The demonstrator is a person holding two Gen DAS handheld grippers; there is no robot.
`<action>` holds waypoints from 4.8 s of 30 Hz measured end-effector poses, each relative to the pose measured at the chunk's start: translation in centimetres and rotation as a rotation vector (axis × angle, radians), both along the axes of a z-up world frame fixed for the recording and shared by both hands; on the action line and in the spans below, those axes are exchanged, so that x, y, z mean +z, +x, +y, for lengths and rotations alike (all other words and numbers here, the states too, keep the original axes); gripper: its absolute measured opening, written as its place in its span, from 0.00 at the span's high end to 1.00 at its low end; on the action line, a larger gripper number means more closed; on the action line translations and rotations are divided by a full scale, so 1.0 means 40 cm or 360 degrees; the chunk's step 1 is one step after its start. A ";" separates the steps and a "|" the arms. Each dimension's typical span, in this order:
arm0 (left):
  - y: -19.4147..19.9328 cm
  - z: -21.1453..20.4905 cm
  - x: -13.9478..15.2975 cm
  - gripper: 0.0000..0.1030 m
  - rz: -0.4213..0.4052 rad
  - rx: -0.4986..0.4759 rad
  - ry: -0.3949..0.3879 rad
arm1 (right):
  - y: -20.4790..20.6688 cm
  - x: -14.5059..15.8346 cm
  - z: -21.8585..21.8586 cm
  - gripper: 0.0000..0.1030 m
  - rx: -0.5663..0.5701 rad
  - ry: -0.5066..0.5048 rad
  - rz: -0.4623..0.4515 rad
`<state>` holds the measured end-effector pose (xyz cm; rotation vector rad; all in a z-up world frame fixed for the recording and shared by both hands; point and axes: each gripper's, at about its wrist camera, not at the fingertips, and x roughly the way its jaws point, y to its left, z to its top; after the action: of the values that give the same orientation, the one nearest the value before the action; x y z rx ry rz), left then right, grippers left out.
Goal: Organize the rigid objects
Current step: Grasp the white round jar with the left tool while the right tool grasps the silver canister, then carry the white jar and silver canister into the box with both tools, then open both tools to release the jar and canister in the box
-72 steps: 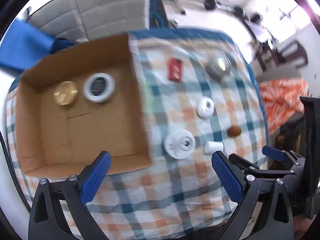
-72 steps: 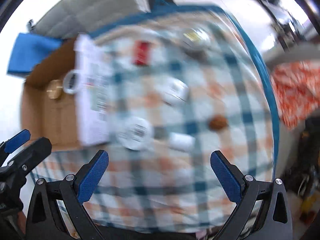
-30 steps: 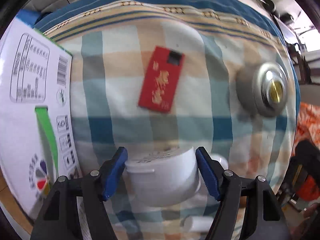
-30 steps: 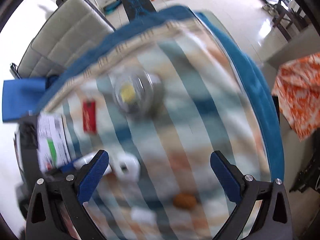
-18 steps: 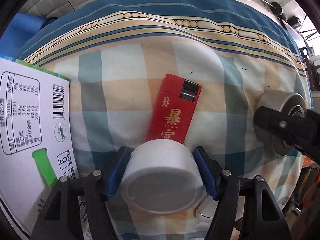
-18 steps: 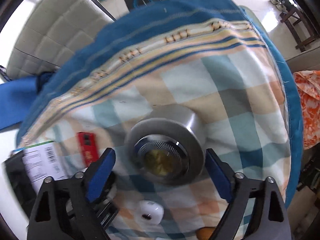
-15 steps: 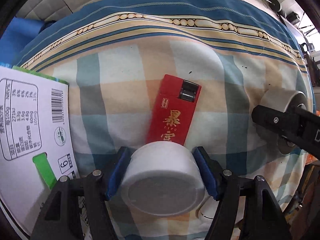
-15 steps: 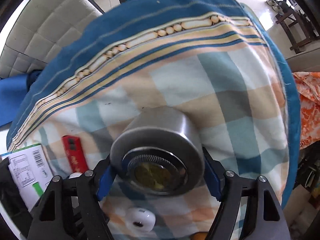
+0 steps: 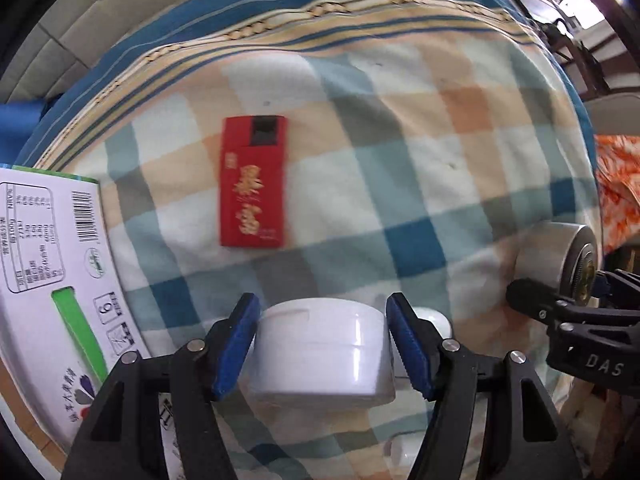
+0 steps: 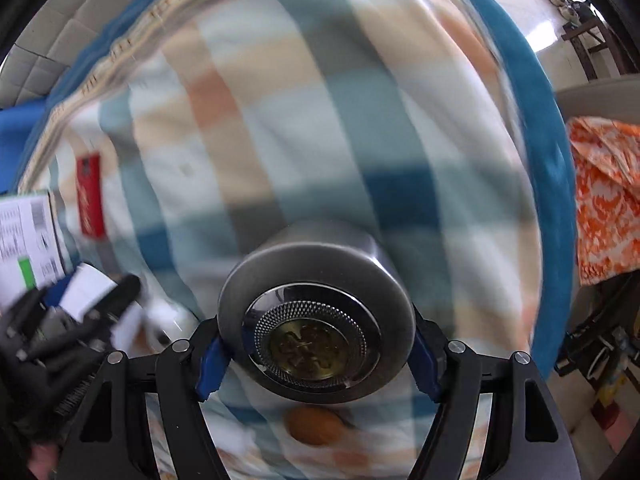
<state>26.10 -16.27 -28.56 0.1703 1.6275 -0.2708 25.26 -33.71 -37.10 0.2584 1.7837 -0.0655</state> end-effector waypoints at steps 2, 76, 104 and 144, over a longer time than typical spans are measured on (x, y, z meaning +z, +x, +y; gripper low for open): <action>-0.003 -0.013 -0.012 0.38 0.0045 0.0006 -0.0008 | -0.006 -0.007 -0.006 0.26 -0.0015 0.0005 0.0008; -0.208 0.786 0.340 0.36 -0.0332 0.0511 -0.0085 | -0.148 0.366 0.887 0.31 0.0431 0.0159 -0.0404; -0.124 0.908 -0.039 0.36 0.0118 0.0554 0.0098 | -0.017 0.015 1.020 0.31 0.0430 0.0008 -0.0068; -0.329 0.905 0.397 0.00 -0.0302 0.0669 -0.0090 | -0.204 0.433 0.978 0.00 0.0508 0.0044 -0.0451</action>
<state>12.92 19.94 -12.69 -0.1849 1.4257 0.0227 17.11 5.39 -19.77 -0.0013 1.5244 0.2141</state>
